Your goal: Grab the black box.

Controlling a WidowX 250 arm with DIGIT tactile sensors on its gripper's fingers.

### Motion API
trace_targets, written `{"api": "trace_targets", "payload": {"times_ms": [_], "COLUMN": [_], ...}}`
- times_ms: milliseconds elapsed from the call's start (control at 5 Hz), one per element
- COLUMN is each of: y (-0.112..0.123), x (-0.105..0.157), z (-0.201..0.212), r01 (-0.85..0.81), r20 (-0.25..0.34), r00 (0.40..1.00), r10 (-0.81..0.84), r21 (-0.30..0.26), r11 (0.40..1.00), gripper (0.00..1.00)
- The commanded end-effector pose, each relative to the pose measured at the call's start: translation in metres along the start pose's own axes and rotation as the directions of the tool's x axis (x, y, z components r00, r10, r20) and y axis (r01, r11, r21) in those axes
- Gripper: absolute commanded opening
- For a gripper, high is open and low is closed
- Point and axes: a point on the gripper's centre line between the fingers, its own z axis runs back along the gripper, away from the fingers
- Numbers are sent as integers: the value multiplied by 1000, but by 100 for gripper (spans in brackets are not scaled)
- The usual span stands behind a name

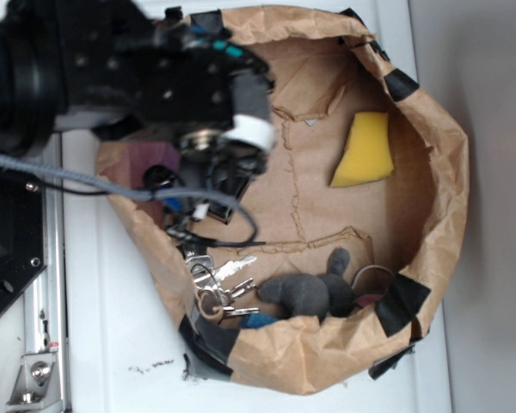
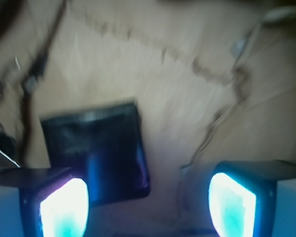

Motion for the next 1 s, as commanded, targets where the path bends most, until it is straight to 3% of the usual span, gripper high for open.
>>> {"api": "trace_targets", "payload": {"times_ms": [0, 200, 800], "y": [-4, -8, -32], "x": [14, 18, 32], "z": [-7, -15, -5], "r01": [35, 38, 10], "r20": [48, 53, 24], "r00": [998, 998, 1000], "r10": [-36, -40, -8], "r21": [35, 48, -101], "r11": [999, 998, 995], "gripper": [100, 100, 100]}}
